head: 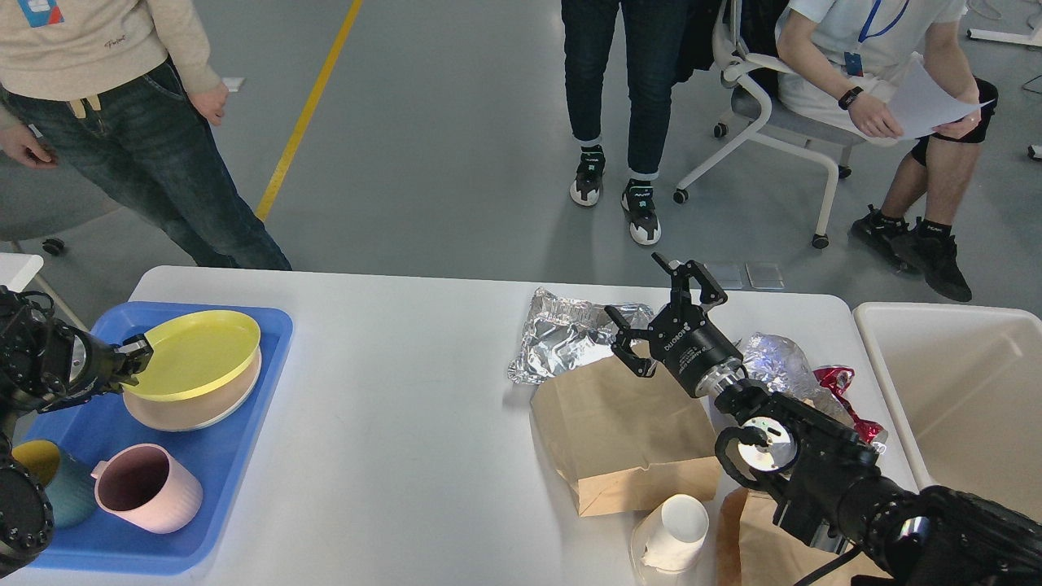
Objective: Tidy desktop
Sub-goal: 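Lower the yellow plate onto the pink plate in the tray, then open the left gripper and raise it away from the tray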
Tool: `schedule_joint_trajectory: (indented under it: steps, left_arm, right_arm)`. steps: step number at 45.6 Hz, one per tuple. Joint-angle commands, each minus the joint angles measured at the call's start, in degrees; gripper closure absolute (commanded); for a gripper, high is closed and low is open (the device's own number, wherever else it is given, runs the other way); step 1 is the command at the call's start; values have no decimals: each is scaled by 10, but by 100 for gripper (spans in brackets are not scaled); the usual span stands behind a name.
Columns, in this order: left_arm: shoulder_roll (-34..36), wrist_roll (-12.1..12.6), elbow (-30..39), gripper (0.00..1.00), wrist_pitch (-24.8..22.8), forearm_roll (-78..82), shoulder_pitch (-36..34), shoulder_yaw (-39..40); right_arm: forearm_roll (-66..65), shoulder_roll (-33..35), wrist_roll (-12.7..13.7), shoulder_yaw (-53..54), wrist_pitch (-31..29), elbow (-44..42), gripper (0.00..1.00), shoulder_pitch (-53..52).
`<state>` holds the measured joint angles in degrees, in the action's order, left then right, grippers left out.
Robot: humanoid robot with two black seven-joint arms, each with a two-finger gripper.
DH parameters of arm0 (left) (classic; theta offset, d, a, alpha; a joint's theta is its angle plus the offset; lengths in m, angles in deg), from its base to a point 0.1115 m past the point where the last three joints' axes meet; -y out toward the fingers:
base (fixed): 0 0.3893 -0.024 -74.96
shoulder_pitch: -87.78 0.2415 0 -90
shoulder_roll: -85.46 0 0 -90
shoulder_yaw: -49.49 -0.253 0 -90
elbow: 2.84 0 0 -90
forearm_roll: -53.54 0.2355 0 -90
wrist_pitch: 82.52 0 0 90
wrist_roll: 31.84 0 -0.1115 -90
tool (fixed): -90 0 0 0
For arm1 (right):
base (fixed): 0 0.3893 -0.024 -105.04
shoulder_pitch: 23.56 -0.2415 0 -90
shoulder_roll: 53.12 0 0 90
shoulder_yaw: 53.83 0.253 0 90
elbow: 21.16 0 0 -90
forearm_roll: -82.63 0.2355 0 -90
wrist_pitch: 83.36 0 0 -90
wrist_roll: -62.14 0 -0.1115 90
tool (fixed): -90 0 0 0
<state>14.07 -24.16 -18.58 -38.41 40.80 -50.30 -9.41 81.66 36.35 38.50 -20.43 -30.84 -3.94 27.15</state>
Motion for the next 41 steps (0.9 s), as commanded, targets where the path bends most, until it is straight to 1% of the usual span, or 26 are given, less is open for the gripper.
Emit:
schedule_joint_trajectory:
  steps: [1,11,14,17,21,24,26,30,31,32,35,37,41]
  left_arm:
    - [0,1,0,67,2,0,0,-1]
    - [1,1,0,55,4,0,-2,-1]
    - [4,-1,0,49,7,0,-6,0]
    - [10,-6,0,37,14,-3,-11,6]
    - [8,-6,0,19,48,-5,-32,52]
    - [-1,-2,0,11,77,-3,-45,104]
    - [-8,4,0,10,91,-2,-53,133]
    - [-18,5,0,8,106,-2,-65,170]
    - [-18,4,0,7,106,-2,-69,174]
    - [-18,-4,0,6,103,-3,-75,180]
    - [-30,-6,1,4,92,-11,-101,244]
    - [-46,-6,0,4,101,-11,-109,293]
    - [-71,-6,-2,4,104,-10,-123,384]
  right_arm:
    - [0,0,0,0,-1,0,0,0]
    - [0,0,0,0,0,0,0,0]
    - [0,0,0,0,-1,0,0,0]
    - [0,0,0,0,-1,0,0,0]
    - [0,0,0,0,-1,1,0,0]
    - [0,0,0,0,0,0,0,0]
    - [0,0,0,0,0,0,0,0]
    - [0,0,0,0,0,0,0,0]
    - [0,0,0,0,0,0,0,0]
    - [0,0,0,0,-1,0,0,0]
    - [0,0,0,0,0,0,0,0]
    - [0,0,0,0,0,0,0,0]
    - [0,0,0,0,0,0,0,0]
